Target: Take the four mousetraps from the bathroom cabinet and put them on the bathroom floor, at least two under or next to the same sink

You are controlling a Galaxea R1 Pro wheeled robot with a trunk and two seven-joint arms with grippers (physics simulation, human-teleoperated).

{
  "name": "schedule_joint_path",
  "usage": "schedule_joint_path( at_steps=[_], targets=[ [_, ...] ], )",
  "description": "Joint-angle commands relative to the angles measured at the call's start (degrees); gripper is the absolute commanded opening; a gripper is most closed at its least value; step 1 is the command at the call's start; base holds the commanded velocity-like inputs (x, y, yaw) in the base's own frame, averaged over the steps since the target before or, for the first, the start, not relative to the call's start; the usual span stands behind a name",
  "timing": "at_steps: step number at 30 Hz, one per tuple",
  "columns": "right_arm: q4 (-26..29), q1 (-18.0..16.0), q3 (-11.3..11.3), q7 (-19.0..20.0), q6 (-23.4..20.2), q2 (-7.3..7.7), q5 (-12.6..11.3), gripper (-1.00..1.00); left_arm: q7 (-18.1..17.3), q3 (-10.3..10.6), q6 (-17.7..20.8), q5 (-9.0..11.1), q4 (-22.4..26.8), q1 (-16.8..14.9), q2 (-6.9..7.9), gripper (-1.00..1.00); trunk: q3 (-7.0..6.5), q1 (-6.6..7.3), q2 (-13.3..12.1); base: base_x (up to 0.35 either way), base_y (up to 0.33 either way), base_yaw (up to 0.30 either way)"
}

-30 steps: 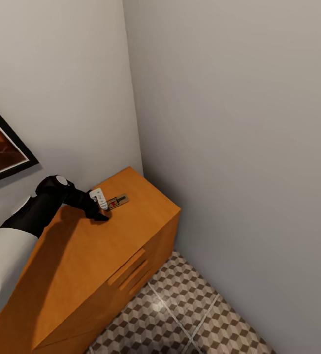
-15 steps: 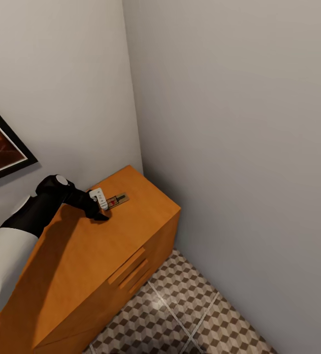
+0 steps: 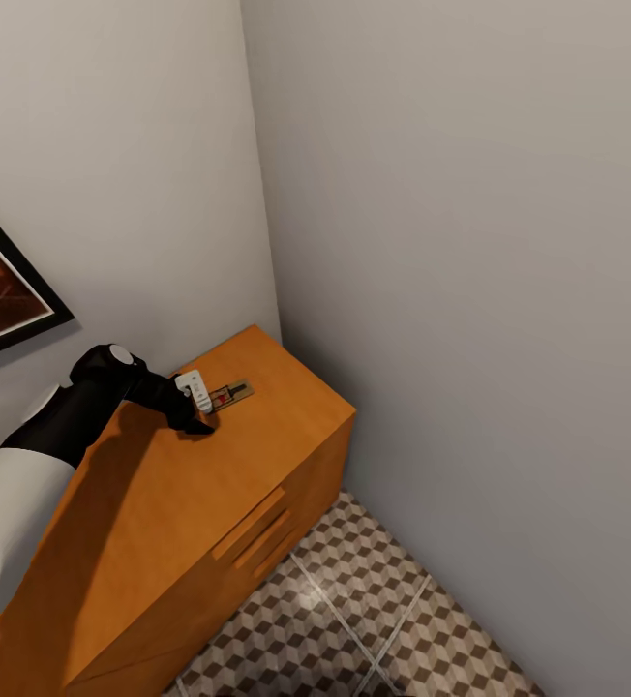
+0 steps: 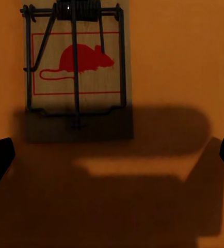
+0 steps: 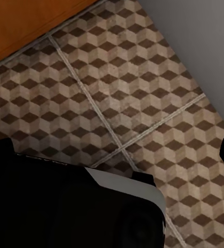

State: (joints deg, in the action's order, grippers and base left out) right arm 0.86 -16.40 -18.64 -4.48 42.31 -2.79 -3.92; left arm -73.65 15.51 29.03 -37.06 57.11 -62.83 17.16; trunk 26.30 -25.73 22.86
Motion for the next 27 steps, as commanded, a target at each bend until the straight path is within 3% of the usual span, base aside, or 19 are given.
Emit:
schedule_joint_path(
  at_steps=[1,27],
  targets=[
    [-0.06,-0.04,-0.52,-0.26,0.17,-0.02,-0.39,1.0,-0.18,0.14,0.59,-0.26,-0.2,-0.01,0.05,1.0,0.1,-0.05,0.06,0.0,0.0,0.0],
    [-0.07,-0.04,-0.52,-0.26,0.15,-0.02,-0.39,1.0,-0.18,-0.21,0.76,-0.39,1.98,-0.01,0.05,1.0,0.1,-0.05,0.06,0.0,0.0,0.0]
  ],
)
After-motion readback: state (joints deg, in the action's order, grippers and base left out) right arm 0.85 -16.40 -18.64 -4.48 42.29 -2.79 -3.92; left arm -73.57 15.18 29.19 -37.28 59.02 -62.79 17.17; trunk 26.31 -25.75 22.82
